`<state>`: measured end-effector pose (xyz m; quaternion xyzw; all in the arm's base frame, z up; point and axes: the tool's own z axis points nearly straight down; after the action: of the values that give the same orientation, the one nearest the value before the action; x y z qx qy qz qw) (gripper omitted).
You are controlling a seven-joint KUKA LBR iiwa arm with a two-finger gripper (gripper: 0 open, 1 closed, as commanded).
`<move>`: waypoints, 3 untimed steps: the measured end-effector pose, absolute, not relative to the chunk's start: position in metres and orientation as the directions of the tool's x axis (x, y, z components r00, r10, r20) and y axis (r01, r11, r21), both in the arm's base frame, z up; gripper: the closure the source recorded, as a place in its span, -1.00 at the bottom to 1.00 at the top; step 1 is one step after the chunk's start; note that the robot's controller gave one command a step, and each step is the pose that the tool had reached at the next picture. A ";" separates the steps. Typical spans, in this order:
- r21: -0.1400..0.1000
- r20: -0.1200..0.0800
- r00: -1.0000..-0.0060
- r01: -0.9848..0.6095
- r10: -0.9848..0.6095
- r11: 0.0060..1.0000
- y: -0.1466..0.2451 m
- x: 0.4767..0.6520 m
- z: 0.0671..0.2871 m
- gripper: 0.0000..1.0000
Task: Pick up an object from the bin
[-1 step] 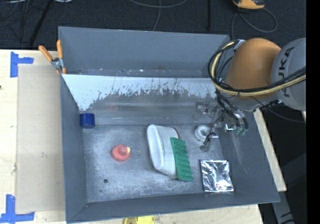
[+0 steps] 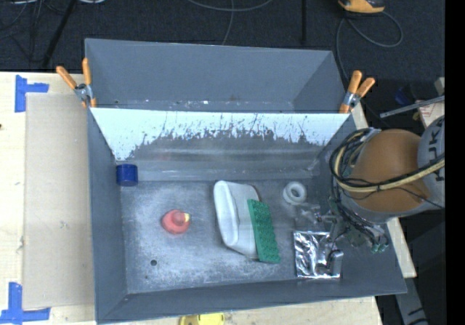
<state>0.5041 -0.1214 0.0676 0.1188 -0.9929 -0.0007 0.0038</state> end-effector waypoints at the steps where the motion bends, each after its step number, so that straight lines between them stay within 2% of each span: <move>1: 0.003 0.008 -0.971 -0.237 -0.237 0.972 -0.121 0.504 0.067 -1.00; 3: 0.005 0.008 -0.970 -0.244 -0.244 0.970 -0.119 0.505 0.067 -1.00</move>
Offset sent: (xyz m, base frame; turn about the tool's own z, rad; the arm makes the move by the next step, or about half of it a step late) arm 0.0000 0.0000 0.0000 0.0000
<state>0.5047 -0.1189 0.0669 0.1230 -0.9924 -0.0019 0.0044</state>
